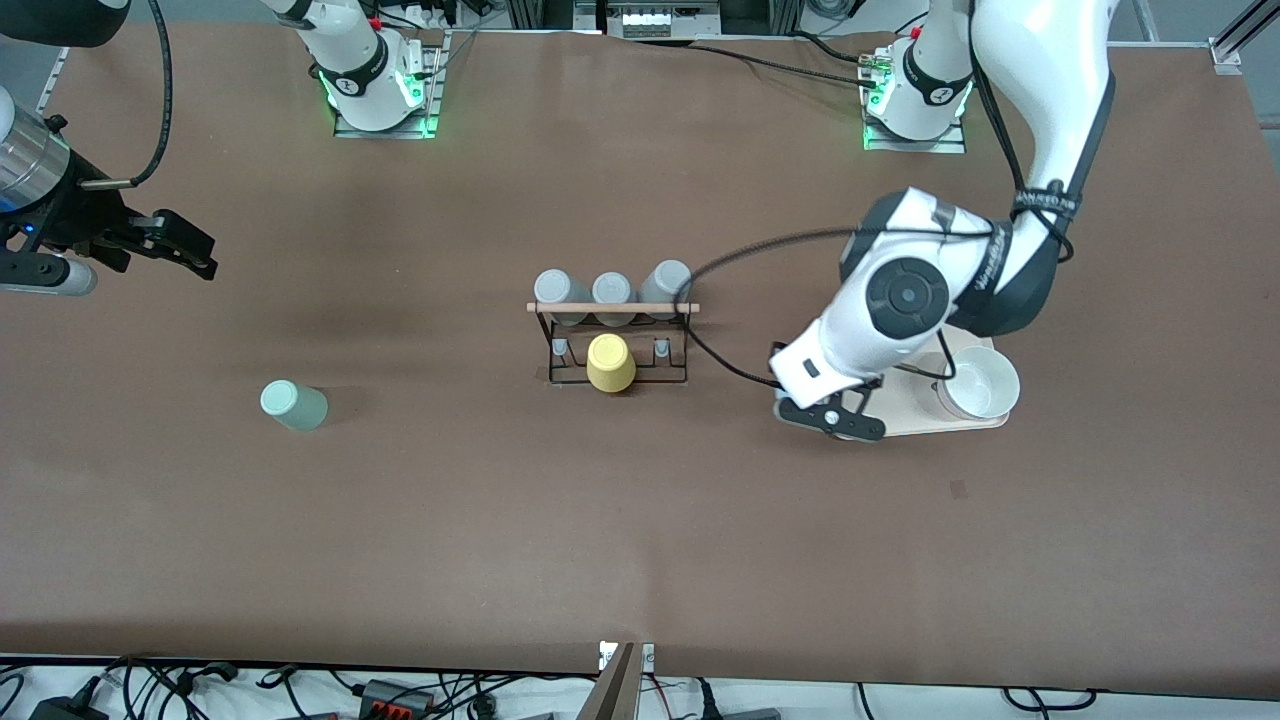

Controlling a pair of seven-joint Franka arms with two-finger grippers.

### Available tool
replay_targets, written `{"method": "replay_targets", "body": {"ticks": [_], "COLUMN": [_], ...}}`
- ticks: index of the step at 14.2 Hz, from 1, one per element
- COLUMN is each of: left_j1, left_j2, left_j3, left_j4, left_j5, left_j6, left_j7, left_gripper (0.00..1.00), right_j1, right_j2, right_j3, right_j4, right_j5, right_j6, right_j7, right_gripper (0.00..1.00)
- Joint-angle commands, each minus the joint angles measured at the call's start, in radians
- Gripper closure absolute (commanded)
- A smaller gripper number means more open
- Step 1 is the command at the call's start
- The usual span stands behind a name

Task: Hang scattered cups on rack with three cups
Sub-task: 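Carry the light blue cup with the left gripper to the rack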

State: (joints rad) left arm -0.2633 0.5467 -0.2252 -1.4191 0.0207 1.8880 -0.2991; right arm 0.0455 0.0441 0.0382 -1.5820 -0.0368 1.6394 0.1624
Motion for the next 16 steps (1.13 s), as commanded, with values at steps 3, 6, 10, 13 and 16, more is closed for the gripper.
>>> {"method": "replay_targets", "body": {"ticks": [3,6,10,13,16], "left_j1": [-0.063,-0.117,-0.160,-0.183,-0.198], "left_j2": [0.124,0.137,0.162,0.174,0.194], "left_j3": [0.007,0.013,0.023,0.024,0.026], "left_j4": [0.232,0.253,0.255,0.250,0.249], "left_j5": [-0.260,-0.286,-0.286,-0.277,-0.223], "left_j6": [-0.066,-0.059,-0.056,-0.056,-0.043], "left_j7": [-0.220,-0.299,-0.304,-0.302,-0.301], "left_gripper": [0.99,0.99,0.99,0.99,0.99], "right_j1": [0.000,0.000,0.000,0.000,0.000], "right_j2": [0.003,0.003,0.003,0.003,0.003], "right_j3": [0.000,0.000,0.000,0.000,0.000], "right_j4": [0.013,0.013,0.013,0.013,0.013], "right_j5": [-0.005,-0.005,-0.005,-0.005,-0.005], "right_j6": [-0.003,-0.003,-0.003,-0.001,-0.003], "right_j7": [0.020,0.020,0.020,0.020,0.020], "right_gripper": [0.00,0.00,0.00,0.00,0.00]}}
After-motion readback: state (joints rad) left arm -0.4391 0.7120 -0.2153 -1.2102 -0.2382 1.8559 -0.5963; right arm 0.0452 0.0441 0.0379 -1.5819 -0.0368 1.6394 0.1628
